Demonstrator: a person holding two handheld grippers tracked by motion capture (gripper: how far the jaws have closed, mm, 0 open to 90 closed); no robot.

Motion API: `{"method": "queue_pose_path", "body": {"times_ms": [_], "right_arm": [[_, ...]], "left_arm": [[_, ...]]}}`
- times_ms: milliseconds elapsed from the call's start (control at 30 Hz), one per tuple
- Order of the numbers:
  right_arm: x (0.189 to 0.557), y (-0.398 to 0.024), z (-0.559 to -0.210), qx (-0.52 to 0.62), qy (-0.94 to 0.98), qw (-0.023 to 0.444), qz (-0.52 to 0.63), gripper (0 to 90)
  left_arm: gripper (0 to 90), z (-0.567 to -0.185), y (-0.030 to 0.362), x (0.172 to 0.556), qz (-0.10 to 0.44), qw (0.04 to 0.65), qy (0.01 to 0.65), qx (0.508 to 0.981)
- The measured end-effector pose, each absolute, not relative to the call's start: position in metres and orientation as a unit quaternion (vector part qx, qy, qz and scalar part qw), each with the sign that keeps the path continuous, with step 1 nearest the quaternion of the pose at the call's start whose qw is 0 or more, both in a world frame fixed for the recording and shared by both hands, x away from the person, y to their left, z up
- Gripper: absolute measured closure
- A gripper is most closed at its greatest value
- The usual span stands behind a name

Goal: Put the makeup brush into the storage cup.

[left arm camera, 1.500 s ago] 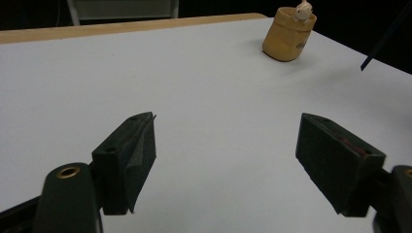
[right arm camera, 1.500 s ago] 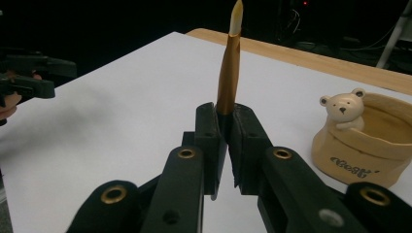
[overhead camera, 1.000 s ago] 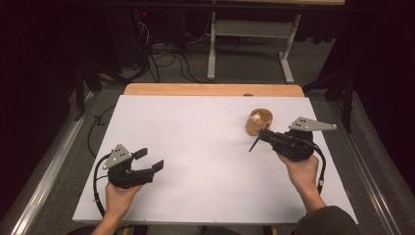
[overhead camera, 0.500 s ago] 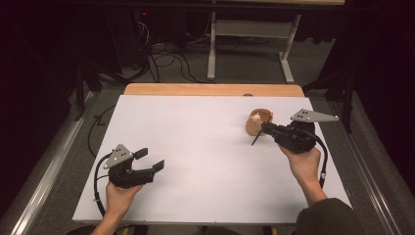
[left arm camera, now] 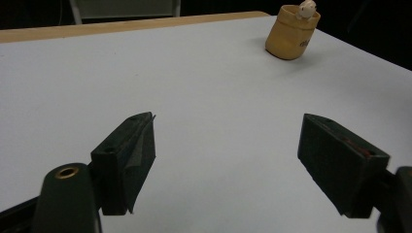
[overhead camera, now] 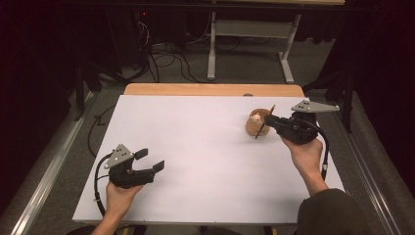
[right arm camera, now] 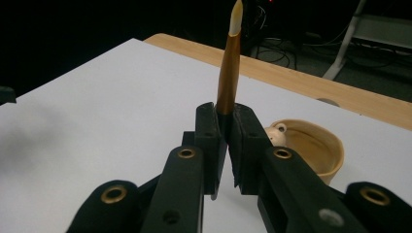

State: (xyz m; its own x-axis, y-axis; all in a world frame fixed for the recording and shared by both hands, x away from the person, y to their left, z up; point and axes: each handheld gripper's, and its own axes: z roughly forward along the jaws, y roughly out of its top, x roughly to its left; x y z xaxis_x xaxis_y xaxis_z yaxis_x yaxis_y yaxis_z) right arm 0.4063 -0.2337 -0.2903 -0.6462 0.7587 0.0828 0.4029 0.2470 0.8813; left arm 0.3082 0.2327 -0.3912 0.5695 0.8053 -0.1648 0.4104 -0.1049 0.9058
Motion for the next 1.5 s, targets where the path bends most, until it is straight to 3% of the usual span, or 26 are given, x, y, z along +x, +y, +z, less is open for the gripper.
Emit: {"method": "queue_pose_path", "body": {"times_ms": [1500], "right_arm": [[0.461, -0.229, -0.267, 0.423, 0.755, 0.236, 0.443, 85.0]], "left_arm": [[21.8, -0.391, 0.233, 0.308, 0.191, 0.518, 0.422, 0.719]]}}
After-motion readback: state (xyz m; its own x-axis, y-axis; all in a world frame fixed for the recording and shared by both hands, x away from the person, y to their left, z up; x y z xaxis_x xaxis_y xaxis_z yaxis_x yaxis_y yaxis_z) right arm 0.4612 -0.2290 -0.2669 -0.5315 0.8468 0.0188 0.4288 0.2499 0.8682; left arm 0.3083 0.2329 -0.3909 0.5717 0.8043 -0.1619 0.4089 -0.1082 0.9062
